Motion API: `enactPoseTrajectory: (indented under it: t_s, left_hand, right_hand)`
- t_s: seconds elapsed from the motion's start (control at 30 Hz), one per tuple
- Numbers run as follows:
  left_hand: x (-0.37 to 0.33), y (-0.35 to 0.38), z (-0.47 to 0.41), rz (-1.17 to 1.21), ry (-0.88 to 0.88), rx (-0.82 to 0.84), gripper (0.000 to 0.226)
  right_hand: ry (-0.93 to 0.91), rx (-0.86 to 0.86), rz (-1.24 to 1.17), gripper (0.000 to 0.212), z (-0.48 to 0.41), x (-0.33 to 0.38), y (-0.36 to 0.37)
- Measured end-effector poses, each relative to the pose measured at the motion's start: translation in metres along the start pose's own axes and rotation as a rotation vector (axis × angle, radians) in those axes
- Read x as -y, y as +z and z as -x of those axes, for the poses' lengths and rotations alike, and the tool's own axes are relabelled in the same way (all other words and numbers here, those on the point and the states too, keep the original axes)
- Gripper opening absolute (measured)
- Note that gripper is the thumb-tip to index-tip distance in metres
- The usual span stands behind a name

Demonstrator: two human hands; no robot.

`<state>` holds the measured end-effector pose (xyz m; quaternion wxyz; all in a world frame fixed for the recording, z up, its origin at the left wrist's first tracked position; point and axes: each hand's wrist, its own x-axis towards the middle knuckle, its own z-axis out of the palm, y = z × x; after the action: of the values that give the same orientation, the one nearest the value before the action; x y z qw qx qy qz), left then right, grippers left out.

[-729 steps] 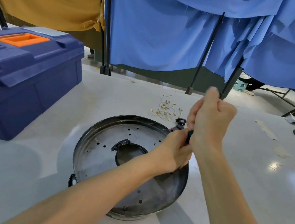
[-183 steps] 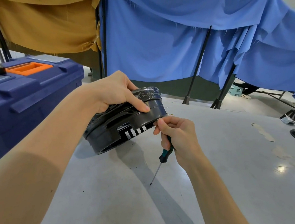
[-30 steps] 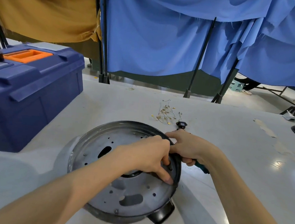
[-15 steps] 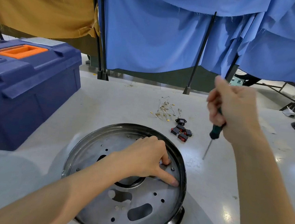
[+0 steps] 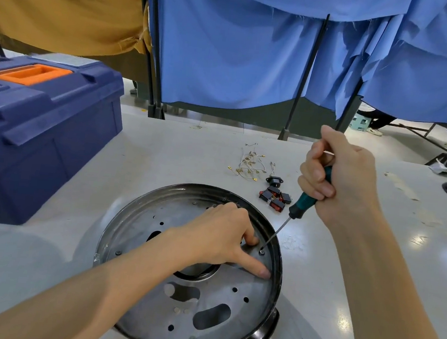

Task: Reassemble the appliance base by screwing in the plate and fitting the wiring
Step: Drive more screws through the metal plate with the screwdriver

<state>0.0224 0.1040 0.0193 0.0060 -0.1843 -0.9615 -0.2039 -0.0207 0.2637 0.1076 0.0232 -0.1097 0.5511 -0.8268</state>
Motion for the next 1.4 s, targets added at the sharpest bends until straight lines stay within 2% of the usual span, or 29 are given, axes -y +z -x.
enactPoseTrajectory:
  t_s: [0.3,0.5,0.73,0.83,0.93,1.0,1.13,1.27,1.4]
  left_hand:
    - [-0.004,-0.003,0.002,0.029,-0.009,0.006,0.050]
    - [-0.002,-0.002,0.002,0.033,-0.009,0.006,0.062]
    - [-0.002,-0.002,0.001,0.067,-0.022,0.003,0.060]
    - [-0.002,-0.004,0.000,0.150,-0.059,0.006,0.051]
    - [-0.004,-0.008,-0.002,0.245,-0.100,0.008,0.034]
    - [-0.007,-0.013,-0.002,0.357,-0.100,-0.063,0.026]
    - [-0.025,-0.026,-0.002,0.628,-0.049,-0.238,0.035]
    - [-0.034,-0.028,-0.006,0.745,0.014,-0.277,0.032]
    - [-0.027,-0.025,-0.006,0.823,0.047,-0.253,0.017]
  right_hand:
    - [0.013,0.013,0.029,0.044,-0.003,-0.002,-0.001]
    - [0.011,0.038,0.029,0.043,-0.003,-0.005,-0.002]
    - [-0.035,0.127,0.087,0.048,0.005,-0.006,0.001]
    - [-0.063,0.115,0.154,0.051,0.011,-0.007,0.005]
    - [-0.104,0.052,0.178,0.055,0.015,-0.008,0.012]
    - [-0.128,0.002,0.181,0.057,0.017,-0.010,0.016]
    - [-0.182,-0.045,0.203,0.061,0.018,-0.014,0.025]
    - [-0.204,-0.068,0.201,0.061,0.018,-0.017,0.031]
    - [-0.131,0.003,0.203,0.056,0.018,-0.017,0.029]
